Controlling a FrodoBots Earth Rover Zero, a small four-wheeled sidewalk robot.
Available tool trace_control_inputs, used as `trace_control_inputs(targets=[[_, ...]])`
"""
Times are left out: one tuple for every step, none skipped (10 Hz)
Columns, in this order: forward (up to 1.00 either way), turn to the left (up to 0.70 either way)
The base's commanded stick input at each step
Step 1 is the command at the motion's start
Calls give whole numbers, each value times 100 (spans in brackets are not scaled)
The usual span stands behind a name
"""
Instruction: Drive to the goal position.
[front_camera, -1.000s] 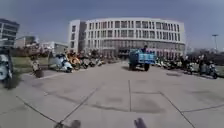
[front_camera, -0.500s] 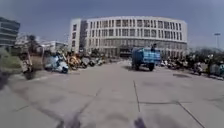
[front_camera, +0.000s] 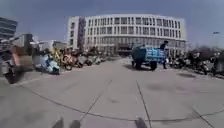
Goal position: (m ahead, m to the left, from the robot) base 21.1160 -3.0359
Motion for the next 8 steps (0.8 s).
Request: trace_control_inputs(targets=[[100,0],[100,0],[100,0],[100,0],[100,0],[100,0],[100,-12],[100,-19]])
